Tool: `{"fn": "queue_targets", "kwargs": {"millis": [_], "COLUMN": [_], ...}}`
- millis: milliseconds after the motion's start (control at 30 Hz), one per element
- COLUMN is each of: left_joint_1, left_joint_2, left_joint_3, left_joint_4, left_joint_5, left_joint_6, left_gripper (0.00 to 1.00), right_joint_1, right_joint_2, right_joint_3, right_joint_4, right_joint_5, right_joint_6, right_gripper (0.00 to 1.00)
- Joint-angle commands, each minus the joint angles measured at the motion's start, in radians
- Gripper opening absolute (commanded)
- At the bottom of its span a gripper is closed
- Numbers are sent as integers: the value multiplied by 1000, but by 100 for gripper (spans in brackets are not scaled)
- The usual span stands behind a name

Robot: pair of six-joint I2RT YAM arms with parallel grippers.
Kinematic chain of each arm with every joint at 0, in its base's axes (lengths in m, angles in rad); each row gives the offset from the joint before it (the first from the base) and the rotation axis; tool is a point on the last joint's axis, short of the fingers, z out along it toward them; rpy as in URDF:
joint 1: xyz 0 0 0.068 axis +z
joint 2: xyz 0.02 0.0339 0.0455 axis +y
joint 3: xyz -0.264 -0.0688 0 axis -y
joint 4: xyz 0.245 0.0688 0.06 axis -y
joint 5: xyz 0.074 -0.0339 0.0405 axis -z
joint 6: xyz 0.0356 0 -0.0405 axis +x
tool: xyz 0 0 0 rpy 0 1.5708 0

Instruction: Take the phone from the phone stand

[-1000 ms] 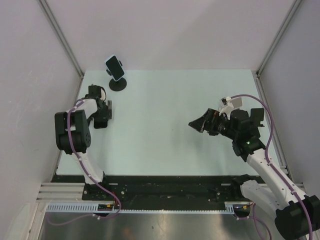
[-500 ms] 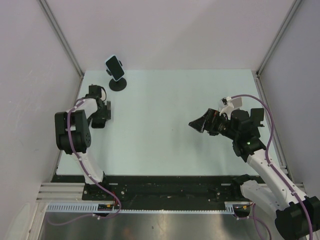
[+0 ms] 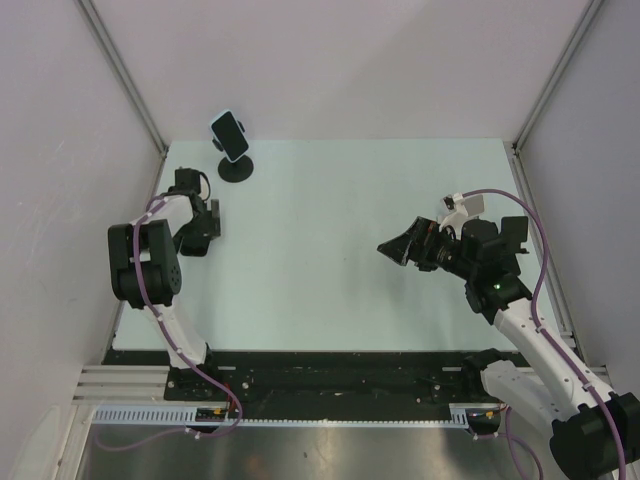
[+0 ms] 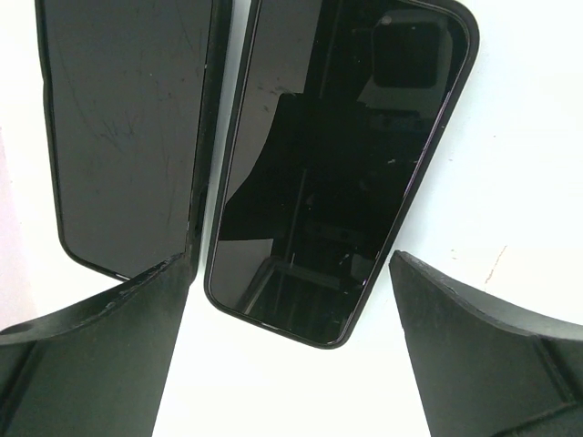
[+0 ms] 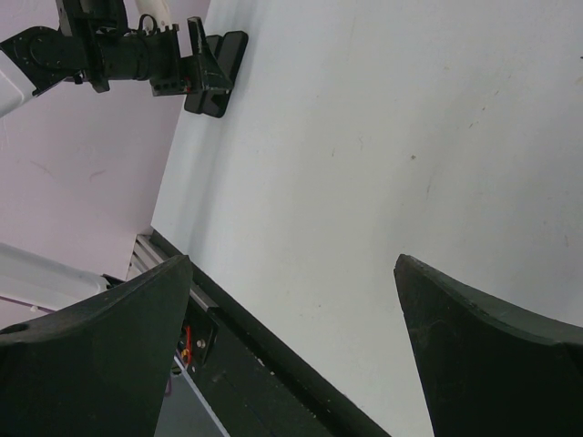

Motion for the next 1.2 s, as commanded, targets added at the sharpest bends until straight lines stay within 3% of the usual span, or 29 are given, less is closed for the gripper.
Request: {"fn": "queue_targets", "kwargs": {"millis": [0,733,1167], "left_joint_1": [8,46,69], "left_joint_2": [-47,58,36], "left_joint_3": [32,83,77], "left_joint_4": [18,30,32], "left_joint_5": [42,21,42], "left_joint_6": [-28,-138,-196], "left_gripper": [95,96,95], "right_joint_1": [5,16,17], "right_joint_2": [-20,-16,-22], "right_joint_3": [6,6,6], "right_joint_4": [14,17,-2], "right_joint_5": [-7,2,24], "right_joint_6": [-10,-8,-27], "right_gripper": [99,99,99]}}
